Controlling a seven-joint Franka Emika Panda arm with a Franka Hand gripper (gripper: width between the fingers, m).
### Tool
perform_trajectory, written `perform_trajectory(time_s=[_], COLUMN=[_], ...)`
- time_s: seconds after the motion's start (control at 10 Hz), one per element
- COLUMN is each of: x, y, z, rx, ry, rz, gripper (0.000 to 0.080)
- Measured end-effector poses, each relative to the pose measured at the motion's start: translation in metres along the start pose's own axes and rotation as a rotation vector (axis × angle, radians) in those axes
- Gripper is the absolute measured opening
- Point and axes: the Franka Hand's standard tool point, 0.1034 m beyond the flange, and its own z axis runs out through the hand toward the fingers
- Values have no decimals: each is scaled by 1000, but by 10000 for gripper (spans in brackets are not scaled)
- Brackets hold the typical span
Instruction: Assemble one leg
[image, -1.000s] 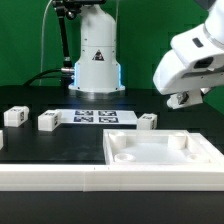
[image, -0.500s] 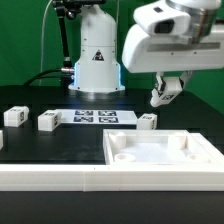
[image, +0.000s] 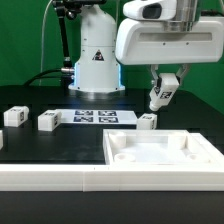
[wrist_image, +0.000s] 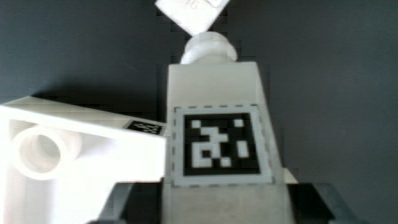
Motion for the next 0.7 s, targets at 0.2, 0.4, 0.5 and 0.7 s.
perform_trajectory(time_s=[0.2, 0.4, 0.5, 0.7], x=[13, 40, 59, 94], y=[0, 4, 4, 5], z=[-2, -12, -19, -15], rx=[8, 14, 16, 15], ry=[72, 109, 110, 182], rz=[18, 19, 17, 1], gripper=[291, 291, 291, 291])
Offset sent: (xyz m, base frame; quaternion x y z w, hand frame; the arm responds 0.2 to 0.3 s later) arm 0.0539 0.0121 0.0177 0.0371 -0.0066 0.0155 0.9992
